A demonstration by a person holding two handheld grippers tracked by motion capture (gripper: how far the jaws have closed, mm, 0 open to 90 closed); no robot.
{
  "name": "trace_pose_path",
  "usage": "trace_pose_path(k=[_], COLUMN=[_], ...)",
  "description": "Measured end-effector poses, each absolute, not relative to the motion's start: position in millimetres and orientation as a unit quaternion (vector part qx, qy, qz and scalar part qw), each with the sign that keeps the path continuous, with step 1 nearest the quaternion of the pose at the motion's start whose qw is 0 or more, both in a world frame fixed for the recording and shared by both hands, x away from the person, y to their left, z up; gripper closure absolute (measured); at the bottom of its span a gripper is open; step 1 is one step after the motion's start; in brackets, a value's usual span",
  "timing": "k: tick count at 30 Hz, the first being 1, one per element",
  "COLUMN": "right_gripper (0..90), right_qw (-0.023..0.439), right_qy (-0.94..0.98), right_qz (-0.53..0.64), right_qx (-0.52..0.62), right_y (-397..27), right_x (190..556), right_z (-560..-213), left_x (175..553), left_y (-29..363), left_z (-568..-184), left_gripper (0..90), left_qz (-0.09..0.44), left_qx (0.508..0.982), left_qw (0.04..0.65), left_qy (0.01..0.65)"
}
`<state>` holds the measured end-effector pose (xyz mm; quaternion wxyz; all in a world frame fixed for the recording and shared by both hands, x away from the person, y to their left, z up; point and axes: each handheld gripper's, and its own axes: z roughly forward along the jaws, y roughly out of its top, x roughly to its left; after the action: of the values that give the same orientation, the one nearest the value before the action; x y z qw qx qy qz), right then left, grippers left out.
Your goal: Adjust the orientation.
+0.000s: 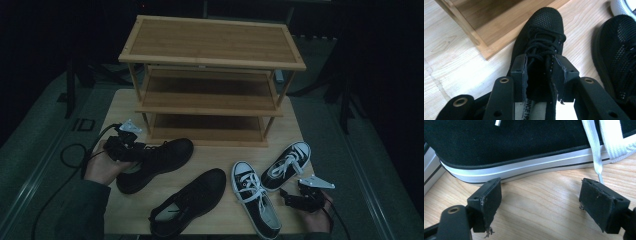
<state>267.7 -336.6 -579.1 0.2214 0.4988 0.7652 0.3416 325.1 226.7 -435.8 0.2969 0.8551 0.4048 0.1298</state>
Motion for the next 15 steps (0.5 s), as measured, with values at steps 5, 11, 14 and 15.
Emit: trace_pose_path(k=[5,11,14,15], right_gripper=[17.8,17.9,17.9,17.8], right_qw=[0.221,0.221,0.221,0.221], right_qy=[0.765,0.765,0.765,0.765], right_qz=[0.342,0.342,0.342,0.342], right_qx=[0.499,0.499,0.499,0.499], right_y=[-336.6,-336.6,-336.6,-336.6], right_x=[267.7,267.7,267.7,267.7], right_z=[-579.1,-579.0,-579.1,-579.0], left_x=[323.0,320.3,317.1,316.0], left_y=[224.1,221.9,220.2,219.7], left_z=[-434.0,-429.1,-426.6,-425.8], left_gripper=[65.5,65.3,65.4,65.4], left_qz=[0.131,0.130,0.128,0.128], left_qx=[0.855,0.856,0.857,0.858], left_qw=[0.303,0.312,0.317,0.318], left_qy=[0.400,0.392,0.386,0.383])
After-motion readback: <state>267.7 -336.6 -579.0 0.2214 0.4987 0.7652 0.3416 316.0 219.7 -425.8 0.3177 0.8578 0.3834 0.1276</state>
